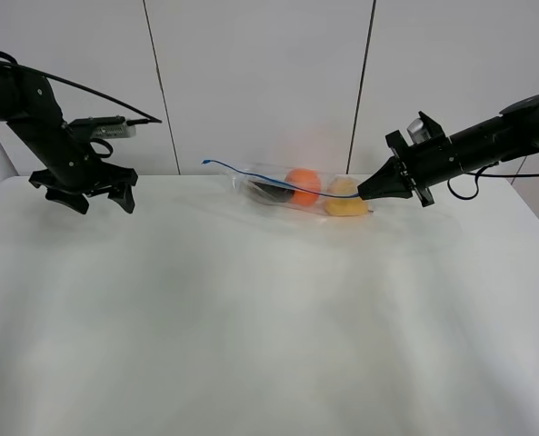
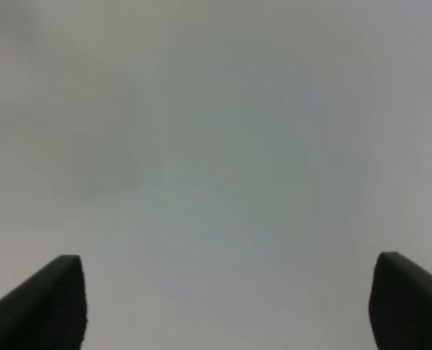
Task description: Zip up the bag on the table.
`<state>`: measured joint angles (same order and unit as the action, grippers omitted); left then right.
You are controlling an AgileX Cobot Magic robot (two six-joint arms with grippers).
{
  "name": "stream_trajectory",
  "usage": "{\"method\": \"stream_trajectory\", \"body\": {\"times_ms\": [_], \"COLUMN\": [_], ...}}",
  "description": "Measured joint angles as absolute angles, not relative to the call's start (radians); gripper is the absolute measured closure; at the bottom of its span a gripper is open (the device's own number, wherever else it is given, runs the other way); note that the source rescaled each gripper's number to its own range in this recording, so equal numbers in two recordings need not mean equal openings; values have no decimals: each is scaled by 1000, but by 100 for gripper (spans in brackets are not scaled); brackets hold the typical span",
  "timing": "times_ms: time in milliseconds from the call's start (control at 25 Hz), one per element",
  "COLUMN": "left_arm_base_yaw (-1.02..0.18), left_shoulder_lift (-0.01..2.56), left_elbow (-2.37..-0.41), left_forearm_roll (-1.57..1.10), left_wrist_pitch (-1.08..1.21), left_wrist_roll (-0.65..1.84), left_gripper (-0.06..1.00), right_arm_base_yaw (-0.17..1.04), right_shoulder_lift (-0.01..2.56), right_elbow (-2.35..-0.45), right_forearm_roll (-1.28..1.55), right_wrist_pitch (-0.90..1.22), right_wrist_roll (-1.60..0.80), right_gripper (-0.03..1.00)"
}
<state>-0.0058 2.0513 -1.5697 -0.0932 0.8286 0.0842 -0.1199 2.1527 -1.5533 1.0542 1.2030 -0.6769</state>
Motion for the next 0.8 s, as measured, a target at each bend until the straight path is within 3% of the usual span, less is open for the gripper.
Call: {"method": "stream_trajectory", "body": {"times_ms": [200,280,400,480,600,800], "left_arm_base_yaw": [-6,-6,-6,-6,-6,-6], "left_shoulder_lift": [2050,2050,2050,2050,2050,2050], "left_elbow": [-1639,-1644,-1645,-1645,-1645,-1645], "left_forearm_roll": [-96,-96,-96,-97,-99,-108], "left_wrist_pitch": [911,940,969,983,987,991], "left_wrist_roll": [49,48,48,48,48,48], "left_gripper": [-5,-5,-5,-4,-4,-4], "right_arm_base_yaw": [-120,-120,-120,-120,-120,-120], "right_shoulder_lift": [2153,2153,2149,2136,2100,2069], "right_elbow": [-1553,-1553,-1553,-1562,-1614,-1750], "right_forearm_roll": [1048,1037,1007,949,785,445], "right_wrist_pitch": [1193,1193,1197,1197,1199,1203], "right_wrist_roll": [-673,-665,-654,-620,-535,-315], "right_gripper": [90,73,30,15,8,7]}}
